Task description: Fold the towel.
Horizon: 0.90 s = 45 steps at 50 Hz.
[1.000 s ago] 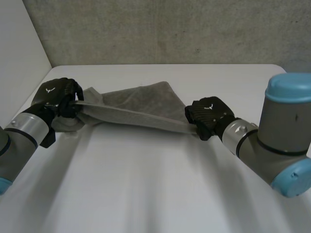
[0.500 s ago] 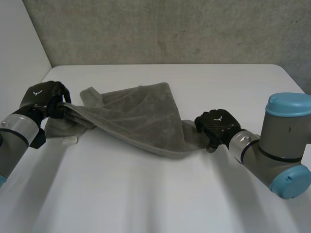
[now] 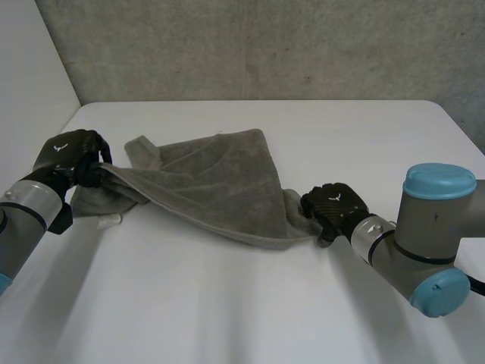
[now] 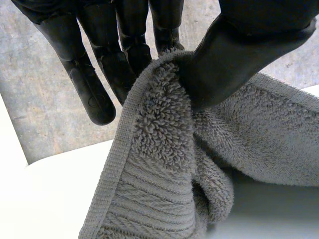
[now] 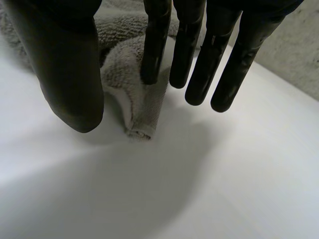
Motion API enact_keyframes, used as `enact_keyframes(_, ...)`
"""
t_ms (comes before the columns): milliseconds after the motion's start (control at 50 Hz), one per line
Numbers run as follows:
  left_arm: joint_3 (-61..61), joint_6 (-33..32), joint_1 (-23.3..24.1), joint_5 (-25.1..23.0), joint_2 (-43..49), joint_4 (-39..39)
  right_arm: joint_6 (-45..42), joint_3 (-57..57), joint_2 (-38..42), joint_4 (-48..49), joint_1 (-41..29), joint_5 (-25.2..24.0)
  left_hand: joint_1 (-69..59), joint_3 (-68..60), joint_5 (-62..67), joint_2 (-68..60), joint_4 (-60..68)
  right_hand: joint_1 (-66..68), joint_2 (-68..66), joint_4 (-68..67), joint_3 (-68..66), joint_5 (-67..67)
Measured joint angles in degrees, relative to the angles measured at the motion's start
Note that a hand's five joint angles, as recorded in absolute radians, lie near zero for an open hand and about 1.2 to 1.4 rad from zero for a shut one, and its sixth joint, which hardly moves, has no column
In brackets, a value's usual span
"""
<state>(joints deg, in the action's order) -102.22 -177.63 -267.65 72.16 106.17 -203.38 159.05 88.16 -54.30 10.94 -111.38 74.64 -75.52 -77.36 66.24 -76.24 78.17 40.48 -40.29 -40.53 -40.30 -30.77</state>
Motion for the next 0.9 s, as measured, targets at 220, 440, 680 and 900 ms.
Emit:
enact_keyframes(220,-0.1,0.0,0.0,0.0,0.0,0.0,5.3,0.2,-0.1,5.5,-0.1,-0.2,0.0,0.0,0.0,0.0,0.0,35.1,-35.6,-36.0,-35.4,-36.0)
enact_keyframes(440,-0.3,0.0,0.2,0.0,-0.5,0.0,8.4,-0.7,-7.1,3.9,1.2,-0.1,0.0,0.0,0.0,0.0,0.0,35.1,-35.6,-36.1,-35.4,-36.0)
enact_keyframes(680,2.8,1.1,1.0,-0.4,-11.0,5.4,8.2,-5.4,-29.0,-8.0,6.6,-0.2,0.0,0.0,0.2,0.0,0.0,35.1,-35.6,-36.2,-35.4,-36.1)
enact_keyframes(900,11.7,3.9,0.5,-7.7,-21.1,24.9,8.2,-14.3,-38.5,-21.2,9.3,-4.2,0.0,0.0,0.3,0.0,0.0,35.2,-35.6,-36.2,-35.4,-36.2)
